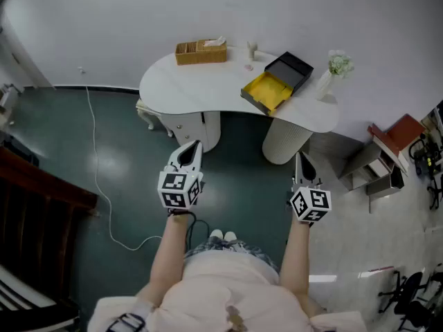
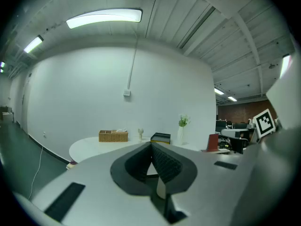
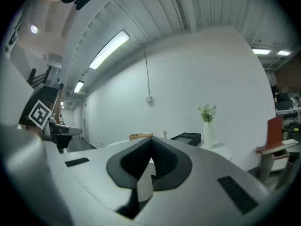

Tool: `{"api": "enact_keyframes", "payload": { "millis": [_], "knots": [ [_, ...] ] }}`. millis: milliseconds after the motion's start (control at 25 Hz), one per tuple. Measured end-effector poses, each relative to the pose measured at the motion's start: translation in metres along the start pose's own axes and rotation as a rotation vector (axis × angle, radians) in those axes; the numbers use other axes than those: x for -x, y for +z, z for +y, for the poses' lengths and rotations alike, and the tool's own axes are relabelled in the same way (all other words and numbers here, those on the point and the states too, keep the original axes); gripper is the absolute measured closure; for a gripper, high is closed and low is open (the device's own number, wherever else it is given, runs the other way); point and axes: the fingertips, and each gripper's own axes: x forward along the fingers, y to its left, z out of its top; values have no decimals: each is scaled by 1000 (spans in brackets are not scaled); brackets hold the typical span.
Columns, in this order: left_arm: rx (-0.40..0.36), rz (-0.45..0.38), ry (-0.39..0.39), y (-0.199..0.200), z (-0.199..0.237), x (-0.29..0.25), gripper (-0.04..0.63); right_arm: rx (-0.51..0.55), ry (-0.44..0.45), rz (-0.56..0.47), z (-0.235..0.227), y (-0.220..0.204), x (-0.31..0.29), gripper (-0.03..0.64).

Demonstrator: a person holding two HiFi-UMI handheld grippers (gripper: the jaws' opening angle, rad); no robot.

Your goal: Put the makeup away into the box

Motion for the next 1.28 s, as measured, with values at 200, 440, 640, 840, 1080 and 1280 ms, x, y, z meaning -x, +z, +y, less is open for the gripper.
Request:
{"api": "enact_keyframes", "payload": {
  "millis": [200,440,640,840,1080,1280],
  "knots": [
    [7,8,0,-4,1,-2,569,-4,2,4,2,-1,-1,603],
    [10,2,2,-3,4,-4,569,-7,-1,12,4,-4,-5,603],
    [18,8,9,-7,9,-6,569,-6,-8,19,4,-7,-11,603],
    [21,16,15,-9,14,-6,569,-2,-46,28,0,-7,-13,601],
    [52,26,-38,-21,9,-11,568,-33,-58,49,-3,-17,-12,601],
    [109,29,-154,-28,0,-13,565,-41,-69,66,-3,-23,-8,601]
  ]
}}
